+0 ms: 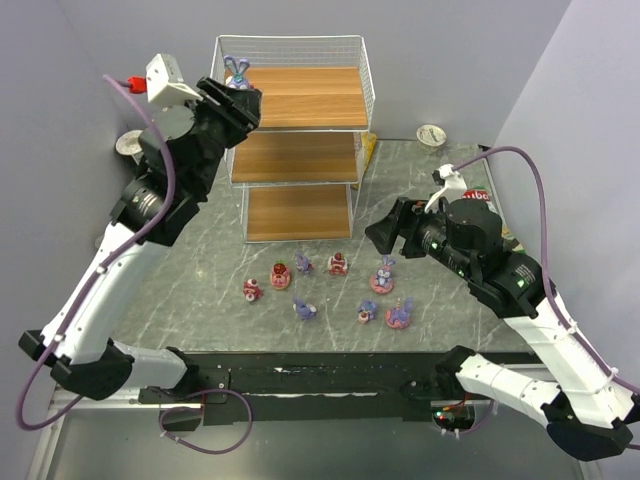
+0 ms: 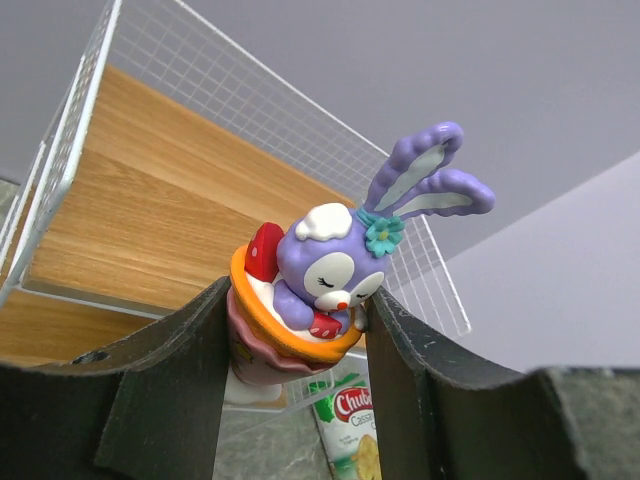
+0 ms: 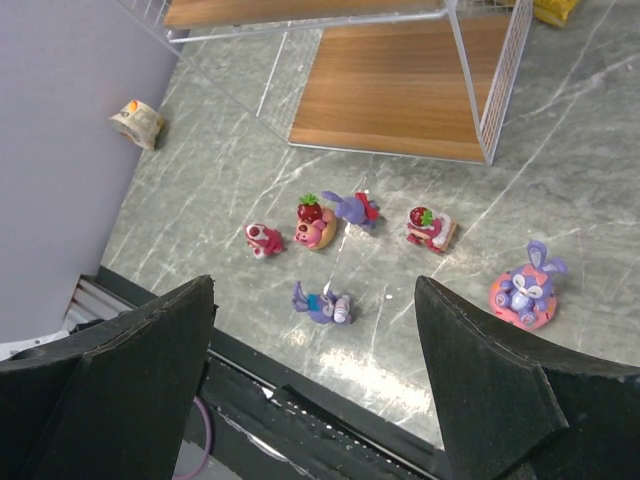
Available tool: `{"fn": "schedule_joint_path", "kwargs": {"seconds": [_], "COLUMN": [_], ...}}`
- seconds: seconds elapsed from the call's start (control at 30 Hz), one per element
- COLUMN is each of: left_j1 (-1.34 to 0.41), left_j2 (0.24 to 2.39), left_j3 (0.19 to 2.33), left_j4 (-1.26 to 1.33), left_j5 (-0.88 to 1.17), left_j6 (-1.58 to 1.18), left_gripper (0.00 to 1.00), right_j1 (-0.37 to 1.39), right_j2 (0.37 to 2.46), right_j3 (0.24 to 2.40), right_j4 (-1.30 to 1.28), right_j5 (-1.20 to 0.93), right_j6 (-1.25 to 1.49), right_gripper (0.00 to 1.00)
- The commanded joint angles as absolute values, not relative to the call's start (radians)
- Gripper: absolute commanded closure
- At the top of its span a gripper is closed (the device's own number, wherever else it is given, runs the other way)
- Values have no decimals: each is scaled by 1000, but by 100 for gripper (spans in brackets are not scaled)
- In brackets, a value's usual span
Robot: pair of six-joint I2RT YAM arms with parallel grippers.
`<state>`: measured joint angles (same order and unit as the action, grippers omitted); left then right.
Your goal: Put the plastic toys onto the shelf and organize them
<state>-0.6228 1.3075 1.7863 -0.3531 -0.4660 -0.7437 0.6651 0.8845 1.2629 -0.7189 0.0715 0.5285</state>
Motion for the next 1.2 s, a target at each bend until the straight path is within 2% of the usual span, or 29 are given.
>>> {"fn": "schedule_joint_path", "kwargs": {"seconds": [0.0, 0.27, 0.63, 0.9, 1.17], "left_j1": [-607, -586, -583, -566, -508], "left_j2": [1316, 1364, 1393, 1428, 1433], "left_j3": [1821, 1754, 1575, 1519, 1430], "left_j4": [-299, -141, 227, 313, 386], "left_j5": [-483, -437, -403, -400, -324], "left_j6": [-818, -744, -577, -554, -601], "left_gripper": [99, 99, 99, 97, 91], "right_j1": [655, 646, 638, 632, 627], "right_j2": [867, 877, 880, 888, 891], "right_j3": [1238, 1218, 1187, 1186, 1180], "right_j4": [-689, -675, -611, -592, -588], "right_j5": [81, 64, 46, 52, 60], "right_j6": [545, 528, 463, 451, 453], "right_gripper": [13, 13, 12, 12, 12]}}
